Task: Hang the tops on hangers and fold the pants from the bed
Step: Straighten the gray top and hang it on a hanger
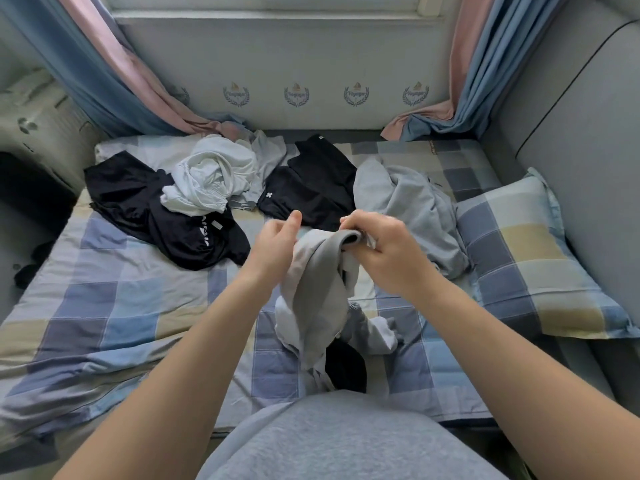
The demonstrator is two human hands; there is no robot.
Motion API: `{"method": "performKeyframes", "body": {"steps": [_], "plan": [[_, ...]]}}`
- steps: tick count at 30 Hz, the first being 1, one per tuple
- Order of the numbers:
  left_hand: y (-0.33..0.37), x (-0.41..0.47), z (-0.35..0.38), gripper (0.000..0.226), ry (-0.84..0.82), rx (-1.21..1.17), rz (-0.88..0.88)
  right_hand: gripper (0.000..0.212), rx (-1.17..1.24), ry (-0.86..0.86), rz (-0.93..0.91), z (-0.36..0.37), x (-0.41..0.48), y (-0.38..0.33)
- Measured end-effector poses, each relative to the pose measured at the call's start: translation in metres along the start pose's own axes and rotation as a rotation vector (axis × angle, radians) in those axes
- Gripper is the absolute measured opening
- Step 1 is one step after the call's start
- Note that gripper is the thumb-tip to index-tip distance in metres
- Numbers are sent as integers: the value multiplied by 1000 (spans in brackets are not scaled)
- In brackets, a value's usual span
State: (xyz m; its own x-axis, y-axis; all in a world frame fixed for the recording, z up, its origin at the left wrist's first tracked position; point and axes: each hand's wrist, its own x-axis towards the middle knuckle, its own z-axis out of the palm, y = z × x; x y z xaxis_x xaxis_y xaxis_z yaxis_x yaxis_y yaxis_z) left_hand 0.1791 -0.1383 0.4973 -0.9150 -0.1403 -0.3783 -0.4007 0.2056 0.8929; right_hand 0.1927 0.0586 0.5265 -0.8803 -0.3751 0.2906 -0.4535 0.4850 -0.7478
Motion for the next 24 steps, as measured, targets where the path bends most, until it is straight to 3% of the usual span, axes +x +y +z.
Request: {"method": "performKeyframes", "body": {"steps": [3, 7, 9, 13, 19, 24], "plan": [[5, -20, 1, 50, 41, -64, 314, 8, 4, 74, 78, -7, 8, -2], [5, -46, 18, 36, -51, 160, 473, 22, 14, 171, 89, -11, 19, -12], [5, -51, 28, 26, 18, 202, 483, 27, 26, 212, 95, -12, 26, -19], [12, -55, 27, 36, 224, 198, 517, 36, 23, 321, 70, -19, 35, -31], [27, -62, 26, 24, 128, 128, 630, 39, 31, 380, 37, -31, 46, -58], [23, -37, 13, 22, 115, 273, 466, 40, 100, 504, -38, -57, 58, -78]]}}
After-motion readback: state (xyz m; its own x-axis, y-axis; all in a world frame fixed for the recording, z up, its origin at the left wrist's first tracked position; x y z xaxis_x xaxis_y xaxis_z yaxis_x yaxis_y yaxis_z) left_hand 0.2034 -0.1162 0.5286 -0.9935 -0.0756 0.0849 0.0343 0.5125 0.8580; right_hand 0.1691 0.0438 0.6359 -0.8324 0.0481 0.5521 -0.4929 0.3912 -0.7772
